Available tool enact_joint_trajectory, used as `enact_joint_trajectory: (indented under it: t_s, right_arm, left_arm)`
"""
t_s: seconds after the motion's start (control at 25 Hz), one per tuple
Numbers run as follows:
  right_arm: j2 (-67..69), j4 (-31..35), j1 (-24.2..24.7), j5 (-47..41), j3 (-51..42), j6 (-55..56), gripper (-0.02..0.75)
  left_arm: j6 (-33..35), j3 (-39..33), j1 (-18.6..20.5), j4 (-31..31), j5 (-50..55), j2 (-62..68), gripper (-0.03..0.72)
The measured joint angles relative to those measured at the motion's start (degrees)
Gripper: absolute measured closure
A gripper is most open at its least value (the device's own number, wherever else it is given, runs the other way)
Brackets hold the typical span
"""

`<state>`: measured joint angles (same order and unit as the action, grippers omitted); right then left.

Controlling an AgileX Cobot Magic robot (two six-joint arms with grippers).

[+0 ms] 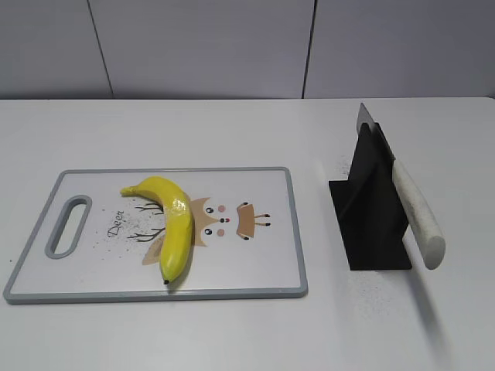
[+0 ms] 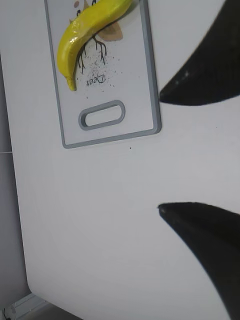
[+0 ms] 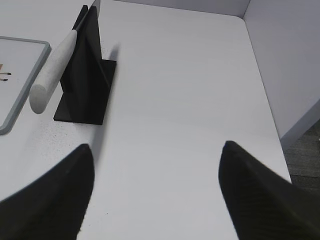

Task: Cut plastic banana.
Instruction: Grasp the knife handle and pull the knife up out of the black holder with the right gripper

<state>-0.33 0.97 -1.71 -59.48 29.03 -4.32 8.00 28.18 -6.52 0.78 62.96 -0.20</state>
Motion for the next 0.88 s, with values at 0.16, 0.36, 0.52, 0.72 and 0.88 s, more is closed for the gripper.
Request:
enact_joint_trajectory:
  t_s: [0.16,0.36,0.52,0.72,0.88]
  right_arm:
    - [0.0,0.0,0.0,0.0,0.0,0.0,0.149]
    - [0.0,0.0,0.0,0.0,0.0,0.08,0.149]
    - [0.0,0.0,0.0,0.0,0.0,0.03,0.149]
    - [0.0,0.0,0.0,0.0,0.0,0.03,0.149]
    - [0.0,0.0,0.0,0.0,0.0,0.03,0.149]
  left_arm:
    - [0.0,0.0,0.0,0.0,0.0,0.0,0.1]
    - [0.0,0.0,0.0,0.0,0.0,0.0,0.1]
    - [0.0,0.0,0.0,0.0,0.0,0.0,0.1]
    - [0.0,0.0,0.0,0.0,0.0,0.0,0.1]
    - [0.0,0.0,0.0,0.0,0.0,0.0,0.1]
